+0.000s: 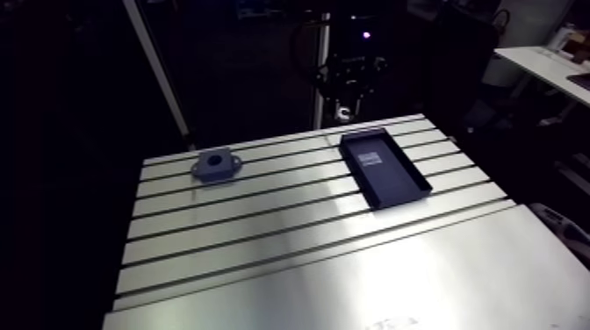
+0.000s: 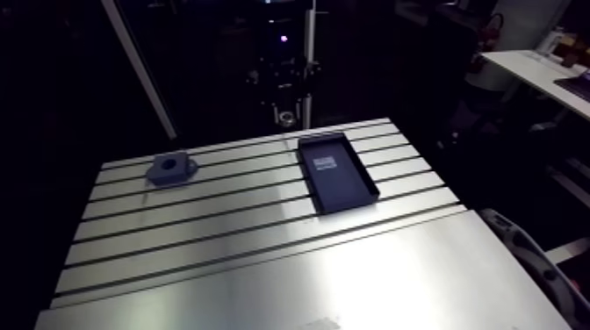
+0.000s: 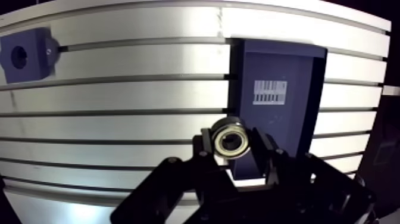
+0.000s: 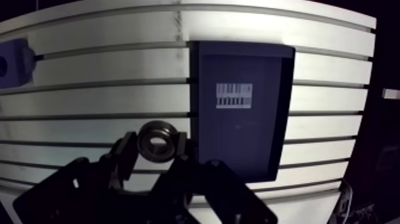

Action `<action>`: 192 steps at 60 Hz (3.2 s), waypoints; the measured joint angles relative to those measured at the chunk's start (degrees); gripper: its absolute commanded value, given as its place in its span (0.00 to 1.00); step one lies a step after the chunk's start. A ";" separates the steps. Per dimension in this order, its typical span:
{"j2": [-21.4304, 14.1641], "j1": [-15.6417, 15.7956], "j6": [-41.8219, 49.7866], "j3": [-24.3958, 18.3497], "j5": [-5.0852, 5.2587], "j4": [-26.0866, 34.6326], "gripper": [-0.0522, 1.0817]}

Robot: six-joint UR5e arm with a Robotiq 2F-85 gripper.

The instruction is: Pick up the bearing and press it into the housing until flush.

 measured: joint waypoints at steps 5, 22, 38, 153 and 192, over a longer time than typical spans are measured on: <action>0.28 1.44 0.72 -1.07 0.04 0.45 0.59; 1.90 6.34 3.72 -4.92 0.18 2.16 0.59; 4.08 10.97 8.44 -9.20 0.54 4.28 0.59; 18.60 23.67 20.73 -19.45 0.97 6.39 0.60; 20.19 24.16 20.53 -18.94 0.82 3.58 0.60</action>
